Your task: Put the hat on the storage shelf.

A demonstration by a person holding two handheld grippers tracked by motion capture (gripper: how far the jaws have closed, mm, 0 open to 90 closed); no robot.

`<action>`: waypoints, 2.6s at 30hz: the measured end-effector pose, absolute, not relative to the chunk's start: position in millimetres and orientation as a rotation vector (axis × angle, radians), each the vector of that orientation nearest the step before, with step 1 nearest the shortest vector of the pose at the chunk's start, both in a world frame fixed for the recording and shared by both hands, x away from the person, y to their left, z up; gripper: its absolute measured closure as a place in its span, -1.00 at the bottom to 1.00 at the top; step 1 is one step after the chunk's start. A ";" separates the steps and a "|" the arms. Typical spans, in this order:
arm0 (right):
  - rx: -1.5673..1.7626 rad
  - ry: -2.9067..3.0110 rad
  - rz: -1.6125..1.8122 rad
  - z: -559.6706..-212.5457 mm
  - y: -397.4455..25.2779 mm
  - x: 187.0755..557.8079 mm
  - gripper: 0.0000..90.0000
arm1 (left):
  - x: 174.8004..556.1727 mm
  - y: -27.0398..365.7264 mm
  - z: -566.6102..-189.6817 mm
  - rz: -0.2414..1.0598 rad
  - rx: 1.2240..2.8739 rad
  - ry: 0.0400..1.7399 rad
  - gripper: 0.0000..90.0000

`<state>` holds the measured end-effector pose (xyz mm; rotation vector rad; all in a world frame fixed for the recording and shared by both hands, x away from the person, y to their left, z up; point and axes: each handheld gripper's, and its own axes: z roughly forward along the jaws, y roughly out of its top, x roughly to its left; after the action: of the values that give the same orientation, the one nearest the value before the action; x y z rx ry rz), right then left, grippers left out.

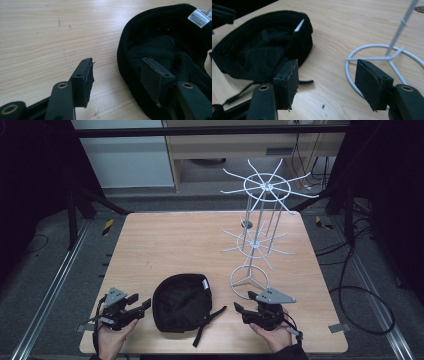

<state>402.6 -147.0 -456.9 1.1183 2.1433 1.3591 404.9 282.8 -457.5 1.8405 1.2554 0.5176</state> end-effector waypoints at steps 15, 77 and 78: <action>1.043 2.234 1.380 -447.5 -88.7 421.6 -0.06 | 403.8 265.7 -462.2 0.486 1.917 1.231 0.01; 0.777 2.394 1.413 -457.4 -55.2 417.9 0.83 | 455.1 235.5 -483.4 0.397 1.946 1.306 0.59; 0.791 2.391 1.389 -458.9 -56.4 417.7 0.83 | 454.6 236.2 -482.7 0.390 1.946 1.302 0.59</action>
<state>417.7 -56.4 -458.9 0.7913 2.3911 1.3890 454.6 236.2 -482.7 1.9459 1.3021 0.3900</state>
